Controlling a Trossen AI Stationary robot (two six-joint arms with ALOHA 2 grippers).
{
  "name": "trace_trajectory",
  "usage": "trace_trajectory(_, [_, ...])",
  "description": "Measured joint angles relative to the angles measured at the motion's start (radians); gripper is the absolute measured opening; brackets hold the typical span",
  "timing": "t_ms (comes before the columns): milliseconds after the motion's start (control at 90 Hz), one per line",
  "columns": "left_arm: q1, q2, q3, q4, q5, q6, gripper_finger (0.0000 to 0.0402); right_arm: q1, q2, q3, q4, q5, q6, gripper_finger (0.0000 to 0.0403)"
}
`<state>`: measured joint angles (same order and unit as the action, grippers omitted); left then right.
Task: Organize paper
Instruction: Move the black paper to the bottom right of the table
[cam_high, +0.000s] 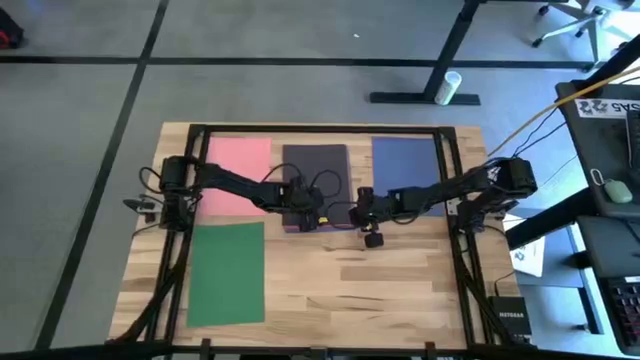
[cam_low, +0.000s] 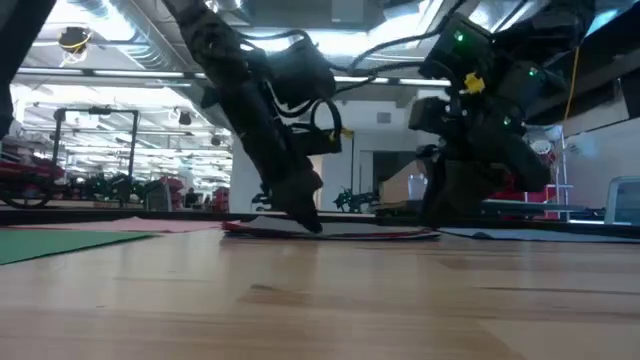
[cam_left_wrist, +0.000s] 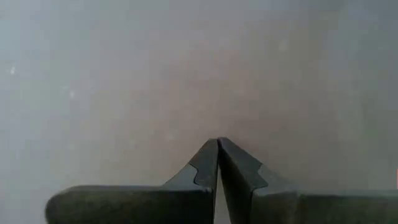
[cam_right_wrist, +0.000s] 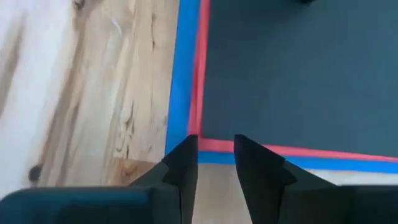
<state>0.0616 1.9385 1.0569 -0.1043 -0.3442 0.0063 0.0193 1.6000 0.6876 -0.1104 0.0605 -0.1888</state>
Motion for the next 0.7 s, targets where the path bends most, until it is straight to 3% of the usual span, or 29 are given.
trace_trajectory(444, [-0.002, 0.003, 0.0, -0.002, 0.006, -0.003, 0.0, 0.0, 0.013, 0.0, 0.034, 0.061, -0.001, 0.0092])
trace_trajectory(700, [-0.002, 0.005, -0.002, -0.002, 0.009, -0.003, 0.0, 0.0, 0.013, 0.0, 0.026, 0.022, -0.003, 0.0092])
